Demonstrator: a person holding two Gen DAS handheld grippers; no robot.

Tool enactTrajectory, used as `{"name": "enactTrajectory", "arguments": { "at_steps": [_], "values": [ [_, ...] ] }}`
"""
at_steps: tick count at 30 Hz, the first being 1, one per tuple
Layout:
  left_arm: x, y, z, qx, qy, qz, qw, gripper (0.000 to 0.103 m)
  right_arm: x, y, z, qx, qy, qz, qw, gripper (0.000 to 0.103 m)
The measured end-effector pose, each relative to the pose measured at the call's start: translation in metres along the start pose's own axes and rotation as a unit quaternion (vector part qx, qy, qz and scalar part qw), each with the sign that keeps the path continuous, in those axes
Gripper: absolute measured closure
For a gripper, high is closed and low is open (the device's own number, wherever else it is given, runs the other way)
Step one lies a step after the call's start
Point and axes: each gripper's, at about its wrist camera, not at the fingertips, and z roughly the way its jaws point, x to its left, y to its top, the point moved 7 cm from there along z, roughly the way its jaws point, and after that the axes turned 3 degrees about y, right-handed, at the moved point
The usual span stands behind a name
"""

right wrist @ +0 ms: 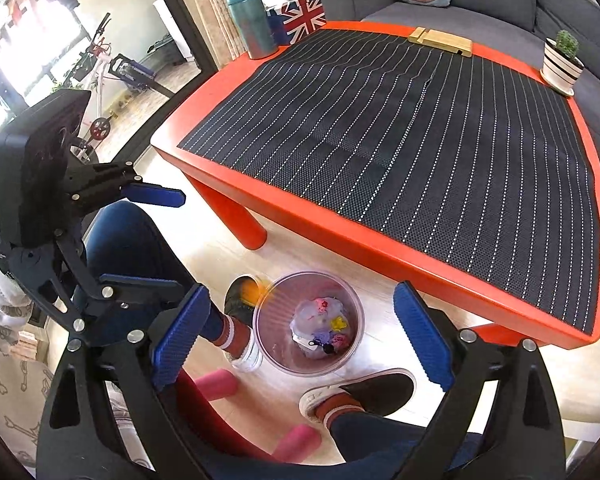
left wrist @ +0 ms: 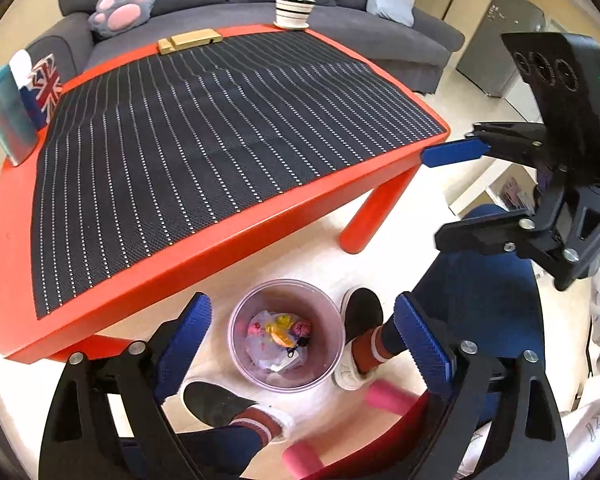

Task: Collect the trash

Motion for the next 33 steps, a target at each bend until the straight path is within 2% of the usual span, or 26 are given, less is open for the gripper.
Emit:
{"name": "enactTrajectory", "arguments": {
  "at_steps": [19,26,33],
  "values": [
    [0.013,0.004,-0.007,-0.016,0.006,-0.025,0.9995,0.008,-0.003,0.005,-0.003,-0.011,-0.012,0.008,1.000,0.005],
    [0.031,0.016,-0.015,-0.038,0.035,-0.039,0.9979,0.008,-0.005,0.023,-0.015,-0.042,-0.028,0.006,0.999,0.005],
    [0.047,0.041,-0.031,-0.076,0.051,-0.045,0.9948,0.008,-0.009,0.048,-0.029,-0.079,-0.049,0.001,0.996,0.005]
  ]
}}
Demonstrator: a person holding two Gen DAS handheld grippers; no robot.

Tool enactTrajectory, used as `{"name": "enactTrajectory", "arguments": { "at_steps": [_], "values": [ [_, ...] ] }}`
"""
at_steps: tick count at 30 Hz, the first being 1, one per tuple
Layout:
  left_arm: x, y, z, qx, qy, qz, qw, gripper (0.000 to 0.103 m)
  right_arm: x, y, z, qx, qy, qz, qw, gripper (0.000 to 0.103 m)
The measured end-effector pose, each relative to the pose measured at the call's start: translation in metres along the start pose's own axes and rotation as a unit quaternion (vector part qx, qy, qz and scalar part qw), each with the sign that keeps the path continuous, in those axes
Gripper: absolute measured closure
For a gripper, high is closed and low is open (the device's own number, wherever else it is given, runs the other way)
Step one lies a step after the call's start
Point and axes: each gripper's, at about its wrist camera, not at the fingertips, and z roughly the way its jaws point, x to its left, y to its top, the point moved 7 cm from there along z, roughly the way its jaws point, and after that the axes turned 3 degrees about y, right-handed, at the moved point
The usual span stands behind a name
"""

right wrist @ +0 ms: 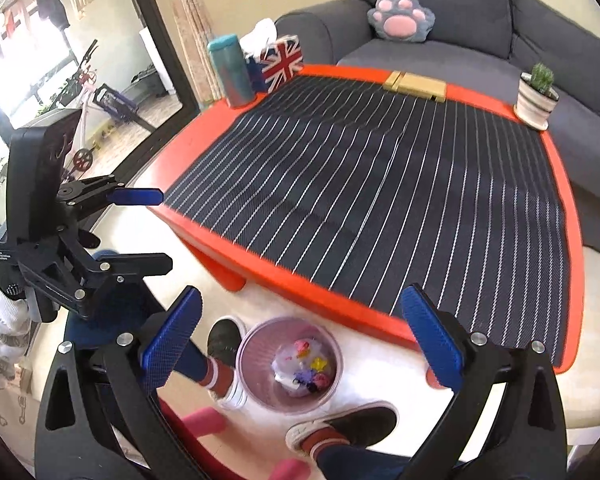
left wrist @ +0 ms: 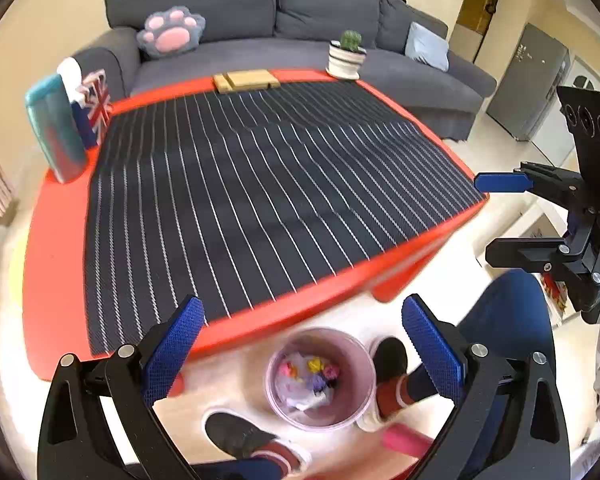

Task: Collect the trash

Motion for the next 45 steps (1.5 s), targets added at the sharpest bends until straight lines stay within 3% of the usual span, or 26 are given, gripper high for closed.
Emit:
{"name": "enactTrajectory", "arguments": {
  "at_steps": [10,14,21,34,45],
  "values": [
    [0.015,0.043,-0.011,-0.064,0.020,-0.009,0.9977,0.008,-0.012,0.039,-0.009,-0.057,-0.036,-0.008,0.998,0.005],
    [0.020,0.056,-0.012,-0.086,0.011,-0.015,0.9961,0.008,-0.017,0.050,-0.009,-0.076,-0.046,-0.005,0.996,0.005],
    [0.031,0.067,-0.002,-0.093,0.054,-0.015,0.9940,0.006,-0.023,0.059,-0.003,-0.086,-0.050,-0.003,0.995,0.005],
    [0.032,0.075,0.001,-0.100,0.026,-0.027,0.9942,0.006,-0.032,0.065,0.004,-0.090,-0.063,0.000,0.994,0.005],
    [0.033,0.075,0.004,-0.102,0.025,-0.029,0.9940,0.006,-0.033,0.064,0.005,-0.089,-0.067,0.002,0.994,0.005]
  ]
}}
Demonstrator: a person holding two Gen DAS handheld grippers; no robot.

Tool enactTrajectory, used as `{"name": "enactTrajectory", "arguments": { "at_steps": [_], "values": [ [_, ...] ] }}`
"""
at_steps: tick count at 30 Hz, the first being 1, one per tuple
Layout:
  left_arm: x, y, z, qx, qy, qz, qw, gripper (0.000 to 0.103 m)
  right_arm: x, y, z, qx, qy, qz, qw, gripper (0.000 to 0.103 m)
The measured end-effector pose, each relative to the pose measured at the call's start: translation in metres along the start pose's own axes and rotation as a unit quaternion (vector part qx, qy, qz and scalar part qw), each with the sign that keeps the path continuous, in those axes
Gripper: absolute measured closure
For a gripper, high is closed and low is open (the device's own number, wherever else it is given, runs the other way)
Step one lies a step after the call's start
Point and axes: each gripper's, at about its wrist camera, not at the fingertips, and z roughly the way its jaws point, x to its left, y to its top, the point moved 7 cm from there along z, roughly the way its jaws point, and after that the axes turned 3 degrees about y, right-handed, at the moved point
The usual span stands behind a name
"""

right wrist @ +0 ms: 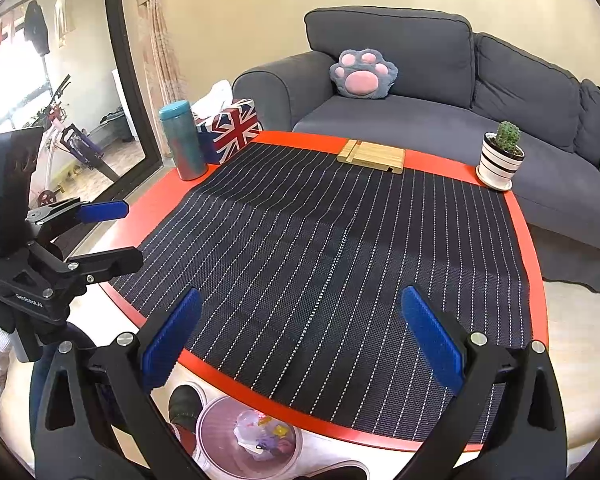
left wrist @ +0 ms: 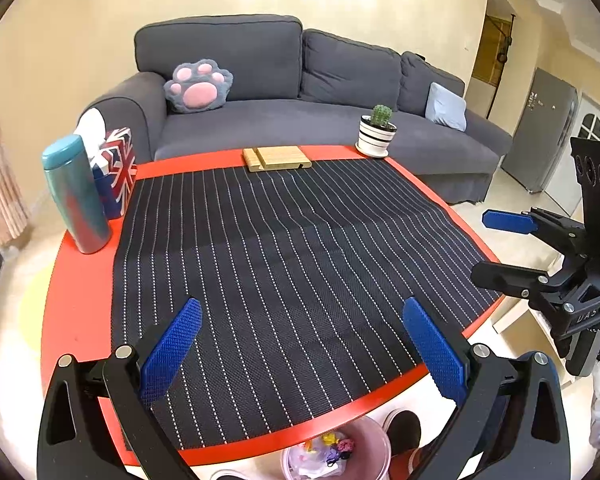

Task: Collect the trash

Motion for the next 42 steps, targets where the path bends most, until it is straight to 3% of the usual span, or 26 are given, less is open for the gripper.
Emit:
{"name": "enactTrajectory", "arguments": {
  "at_steps": [42],
  "values": [
    [-0.0051,-0.0012,0.0026,0.005,-0.010,0.002,0.9999,0.006,-0.0009,0.0032,-0.0025,0.002,-0.003,-0.004,1.000,0.005]
  ]
}}
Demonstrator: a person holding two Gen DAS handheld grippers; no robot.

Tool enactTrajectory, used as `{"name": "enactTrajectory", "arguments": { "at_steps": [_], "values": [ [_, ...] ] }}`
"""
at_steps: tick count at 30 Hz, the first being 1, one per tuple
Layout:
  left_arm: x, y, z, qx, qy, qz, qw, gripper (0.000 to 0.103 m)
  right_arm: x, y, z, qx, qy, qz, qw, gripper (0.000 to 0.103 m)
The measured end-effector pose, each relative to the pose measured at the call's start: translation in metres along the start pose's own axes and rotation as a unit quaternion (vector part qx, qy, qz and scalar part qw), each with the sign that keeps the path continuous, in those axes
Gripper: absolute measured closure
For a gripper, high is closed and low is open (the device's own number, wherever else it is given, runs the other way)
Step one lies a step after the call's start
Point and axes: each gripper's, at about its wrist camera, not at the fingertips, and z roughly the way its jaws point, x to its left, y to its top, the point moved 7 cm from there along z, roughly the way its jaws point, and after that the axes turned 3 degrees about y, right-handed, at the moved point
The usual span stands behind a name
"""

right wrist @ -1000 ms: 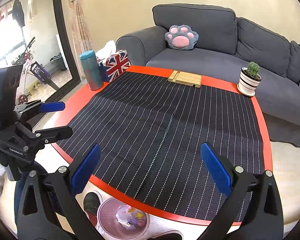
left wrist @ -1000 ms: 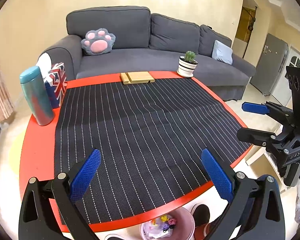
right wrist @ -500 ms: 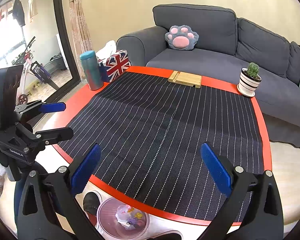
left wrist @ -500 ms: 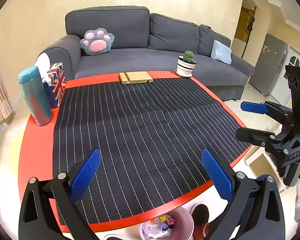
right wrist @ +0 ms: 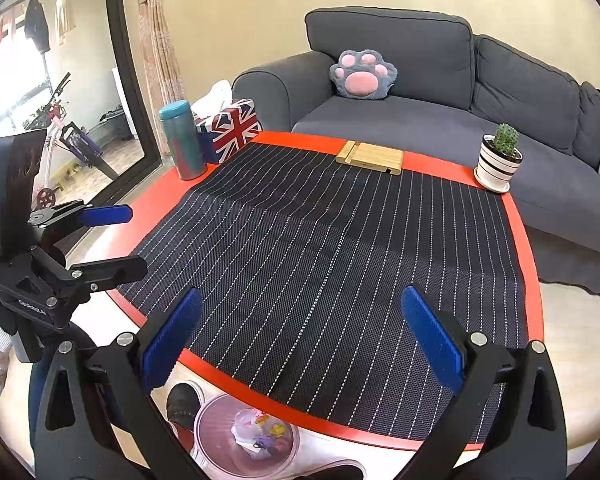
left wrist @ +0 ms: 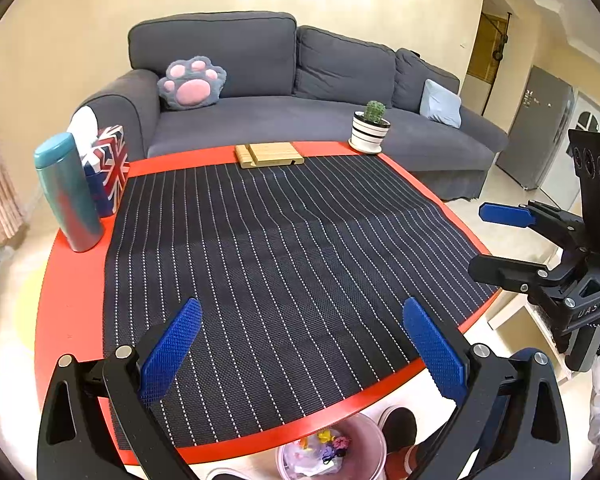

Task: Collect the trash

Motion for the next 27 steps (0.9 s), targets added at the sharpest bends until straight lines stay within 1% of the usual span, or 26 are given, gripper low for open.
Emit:
{"name": "enactTrajectory", "arguments": {
  "at_steps": [21,27],
  "values": [
    [-0.0033,0.0010,0.0037,0.003,-0.008,-0.002,1.0000,0.006,0.0004,-0.0059,0.0034,0.004,0.002,0.001,1.000,0.005],
    [-0.0031,0.0012,0.0037,0.003,-0.005,0.001,1.0000,0.006,0.0004,-0.0061,0.0035,0.004,0.002,0.001,1.000,0.005]
  ]
}}
